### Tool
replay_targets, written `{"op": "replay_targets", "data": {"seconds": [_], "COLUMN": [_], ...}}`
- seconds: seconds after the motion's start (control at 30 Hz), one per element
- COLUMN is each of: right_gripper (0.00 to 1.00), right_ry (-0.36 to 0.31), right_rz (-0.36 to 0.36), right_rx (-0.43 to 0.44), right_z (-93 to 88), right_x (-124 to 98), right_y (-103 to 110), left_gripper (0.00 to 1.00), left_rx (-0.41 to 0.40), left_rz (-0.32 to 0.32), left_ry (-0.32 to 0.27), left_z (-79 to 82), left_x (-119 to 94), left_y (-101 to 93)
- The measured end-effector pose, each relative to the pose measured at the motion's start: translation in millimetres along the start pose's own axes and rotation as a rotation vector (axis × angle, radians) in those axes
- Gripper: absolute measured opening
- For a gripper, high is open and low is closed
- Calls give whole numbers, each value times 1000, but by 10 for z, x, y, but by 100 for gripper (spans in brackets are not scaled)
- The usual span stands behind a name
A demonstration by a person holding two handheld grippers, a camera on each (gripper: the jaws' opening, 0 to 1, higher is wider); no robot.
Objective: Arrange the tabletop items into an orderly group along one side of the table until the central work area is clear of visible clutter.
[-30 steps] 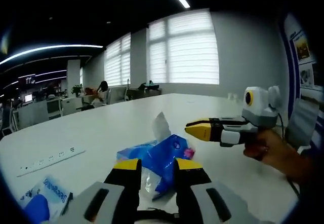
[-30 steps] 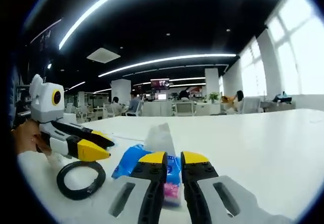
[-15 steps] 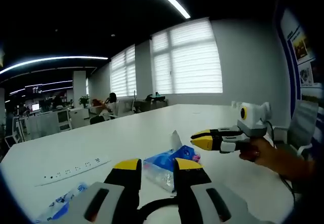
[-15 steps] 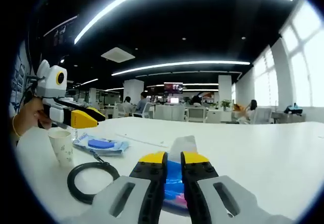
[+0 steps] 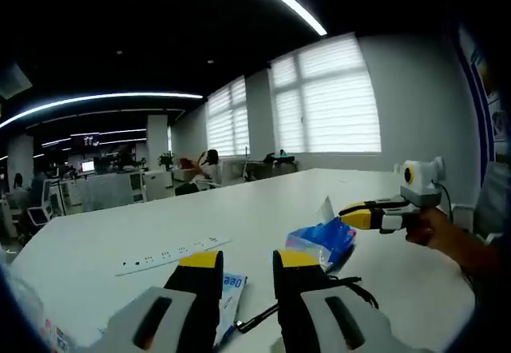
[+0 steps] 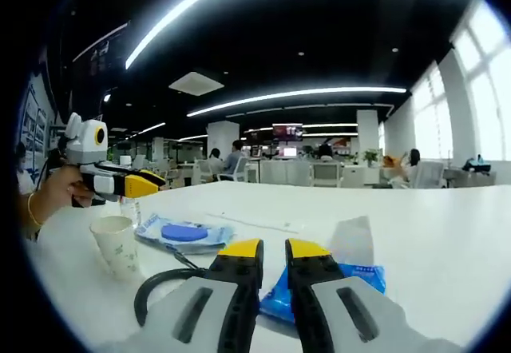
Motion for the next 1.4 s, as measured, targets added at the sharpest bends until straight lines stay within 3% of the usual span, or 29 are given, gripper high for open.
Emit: {"op": "replay_targets", "data": {"seconds": [0.17, 0.43, 0.6, 0.73, 1.0, 1.03, 1.17, 1.4], "right_gripper": [10, 10, 10, 10, 11, 12, 12, 15], "right_ry": [15, 55, 78, 90, 119, 139, 161, 173], "right_rz": [29, 86, 110, 102, 93, 96, 107, 120], "right_rx": [6, -26, -35, -42, -9, -4, -4, -23], "right_z": [30, -53, -123, -180, -334, -418, -476, -486], "right_x": [148, 385, 498, 628, 778, 831, 876, 954], "right_y": [211, 563, 708, 736, 771, 794, 842, 889], "left_gripper": [24, 24, 24, 25, 25, 25, 25, 26], "left_rx": [-39, -72, -100, -161, -186, -216, -214, -307], "left_rz": [70, 131, 154, 165, 230, 271, 309, 327], "left_ry": [23, 72, 91, 96, 96, 76, 54, 35], "left_z": [-258, -671, -807, -928, -1064, -1122, -1137, -1193], "left_x": [-230, -413, -491, -552, -693, -759, -838, -906], "left_y": [340, 629, 759, 812, 833, 844, 793, 742]}}
Point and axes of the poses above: the point that each gripper's makers call its tool centre point, and the gripper's own axes: x roughly forward along the fingers, y roughly to its left, z roughly out of its top, the point moved 1 cm from there along -x, roughly backward along the fingers, and after that the axes turned 8 degrees about -z, right-handed, at the moved point
